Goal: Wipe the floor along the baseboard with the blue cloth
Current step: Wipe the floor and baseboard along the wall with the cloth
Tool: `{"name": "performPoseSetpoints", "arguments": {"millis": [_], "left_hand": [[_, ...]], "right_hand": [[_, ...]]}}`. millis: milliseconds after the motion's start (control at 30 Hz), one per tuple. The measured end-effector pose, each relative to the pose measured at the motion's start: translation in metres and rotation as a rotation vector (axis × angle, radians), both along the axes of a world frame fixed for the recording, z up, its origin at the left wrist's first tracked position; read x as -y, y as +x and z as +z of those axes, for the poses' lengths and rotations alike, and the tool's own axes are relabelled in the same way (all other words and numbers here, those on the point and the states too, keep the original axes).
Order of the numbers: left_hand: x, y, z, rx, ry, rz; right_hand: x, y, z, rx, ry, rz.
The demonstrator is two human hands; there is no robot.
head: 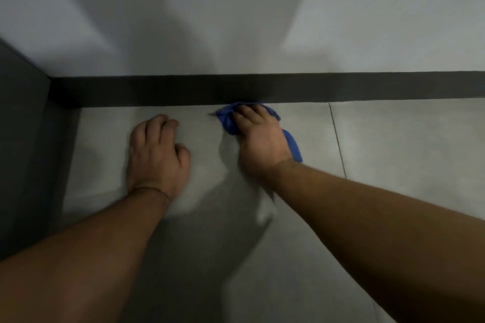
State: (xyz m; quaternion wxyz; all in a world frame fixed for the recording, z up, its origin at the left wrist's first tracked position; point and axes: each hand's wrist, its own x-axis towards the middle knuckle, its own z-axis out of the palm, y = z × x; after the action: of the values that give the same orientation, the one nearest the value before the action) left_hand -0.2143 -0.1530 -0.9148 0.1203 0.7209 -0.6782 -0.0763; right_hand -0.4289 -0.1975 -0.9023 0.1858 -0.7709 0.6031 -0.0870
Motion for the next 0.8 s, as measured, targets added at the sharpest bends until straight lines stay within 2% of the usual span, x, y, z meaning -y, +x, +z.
{"name": "performPoseSetpoints", "arguments": {"millis": [167, 300, 400, 600, 667, 733, 800], "left_hand": [[0.0, 0.004, 0.001, -0.061, -0.03, -0.009], [0.002, 0.006, 0.003, -0.14, -0.035, -0.006], [0.002, 0.008, 0.006, -0.176, 0.012, 0.018], [0.006, -0.01, 0.019, -0.094, 0.166, 0.079], [0.004, -0.026, 0.027, -0.099, 0.163, 0.027], [0.0, -0.045, 0.035, -0.195, 0.171, -0.054], [-0.002, -0.063, 0.045, -0.354, 0.248, -0.076]], "right_hand": [[-0.015, 0.038, -0.005, 0.015, 0.067, 0.182], [-0.038, 0.016, -0.004, -0.039, 0.116, 0.421], [-0.054, -0.006, -0.004, -0.091, 0.156, 0.512], [-0.057, -0.021, 0.005, -0.124, 0.154, 0.617], [-0.049, -0.027, 0.016, -0.138, 0.166, 0.714], [-0.052, -0.038, 0.033, -0.022, 0.141, 0.722], [-0.062, -0.054, 0.046, 0.173, 0.041, 0.513]]}}
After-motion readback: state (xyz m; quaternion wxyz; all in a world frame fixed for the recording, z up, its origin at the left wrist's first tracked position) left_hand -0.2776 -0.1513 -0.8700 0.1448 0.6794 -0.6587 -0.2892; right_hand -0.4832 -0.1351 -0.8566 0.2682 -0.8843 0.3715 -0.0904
